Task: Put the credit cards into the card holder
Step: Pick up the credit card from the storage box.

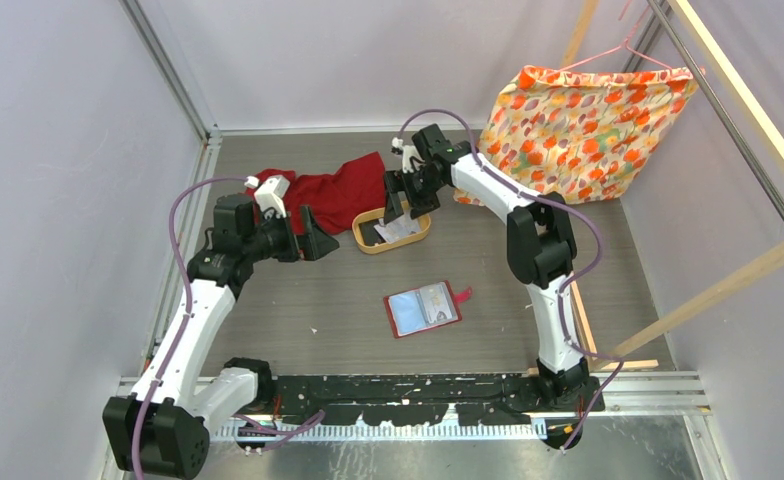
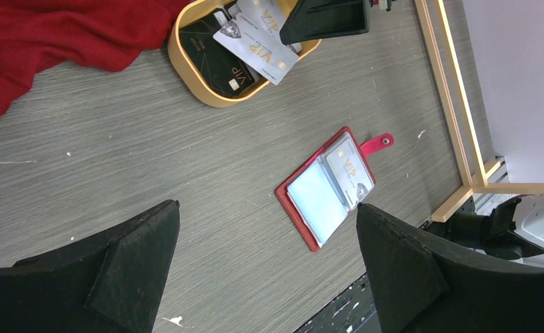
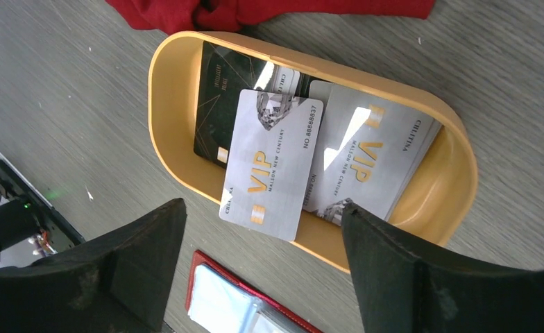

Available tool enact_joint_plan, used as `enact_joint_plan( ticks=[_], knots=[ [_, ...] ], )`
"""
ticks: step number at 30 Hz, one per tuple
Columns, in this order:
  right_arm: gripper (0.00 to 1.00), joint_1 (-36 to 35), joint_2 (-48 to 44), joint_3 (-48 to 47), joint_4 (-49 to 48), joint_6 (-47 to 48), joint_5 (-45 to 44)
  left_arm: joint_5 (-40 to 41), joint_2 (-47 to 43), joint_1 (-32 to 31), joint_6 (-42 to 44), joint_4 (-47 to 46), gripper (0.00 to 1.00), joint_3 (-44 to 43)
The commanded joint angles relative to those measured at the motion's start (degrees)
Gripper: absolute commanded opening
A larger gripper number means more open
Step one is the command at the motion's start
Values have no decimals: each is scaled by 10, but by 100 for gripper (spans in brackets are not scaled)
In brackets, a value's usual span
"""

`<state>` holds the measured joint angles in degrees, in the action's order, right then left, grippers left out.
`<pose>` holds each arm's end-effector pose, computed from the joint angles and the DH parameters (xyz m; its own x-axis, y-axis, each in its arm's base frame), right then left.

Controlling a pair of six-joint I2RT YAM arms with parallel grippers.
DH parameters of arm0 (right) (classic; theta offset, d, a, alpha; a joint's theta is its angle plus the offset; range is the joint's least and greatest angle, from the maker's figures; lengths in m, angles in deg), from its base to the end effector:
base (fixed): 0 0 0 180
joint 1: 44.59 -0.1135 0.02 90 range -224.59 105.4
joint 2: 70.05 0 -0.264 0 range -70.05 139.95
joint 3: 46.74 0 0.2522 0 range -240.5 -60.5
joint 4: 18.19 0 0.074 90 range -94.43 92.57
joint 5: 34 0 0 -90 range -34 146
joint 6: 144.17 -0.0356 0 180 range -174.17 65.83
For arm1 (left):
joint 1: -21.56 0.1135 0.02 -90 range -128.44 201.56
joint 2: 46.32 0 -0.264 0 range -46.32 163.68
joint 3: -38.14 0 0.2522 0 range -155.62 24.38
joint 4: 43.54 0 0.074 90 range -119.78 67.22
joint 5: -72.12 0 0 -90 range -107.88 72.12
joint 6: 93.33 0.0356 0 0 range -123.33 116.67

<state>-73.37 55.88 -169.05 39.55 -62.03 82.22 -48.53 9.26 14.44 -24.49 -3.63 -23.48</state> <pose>0.4108 0.2436 0.2184 -0.8465 -0.3250 -0.4218 -0.5065 0.7357 0.4497 0.2046 -0.0438 0.2995 -0.7058 -0.2248 -0.6718 0.2915 0.7721 -0.5647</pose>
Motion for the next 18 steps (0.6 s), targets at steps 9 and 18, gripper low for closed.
enact_joint_plan(
  ticks=[9,18],
  knots=[
    [78,-3,24,-20,1,-37,31,-13,-12,10,-4,-22,100,-1],
    [75,-14,45,-21,4,-42,31,-13,-14,10,-4,-22,100,0]
  ],
)
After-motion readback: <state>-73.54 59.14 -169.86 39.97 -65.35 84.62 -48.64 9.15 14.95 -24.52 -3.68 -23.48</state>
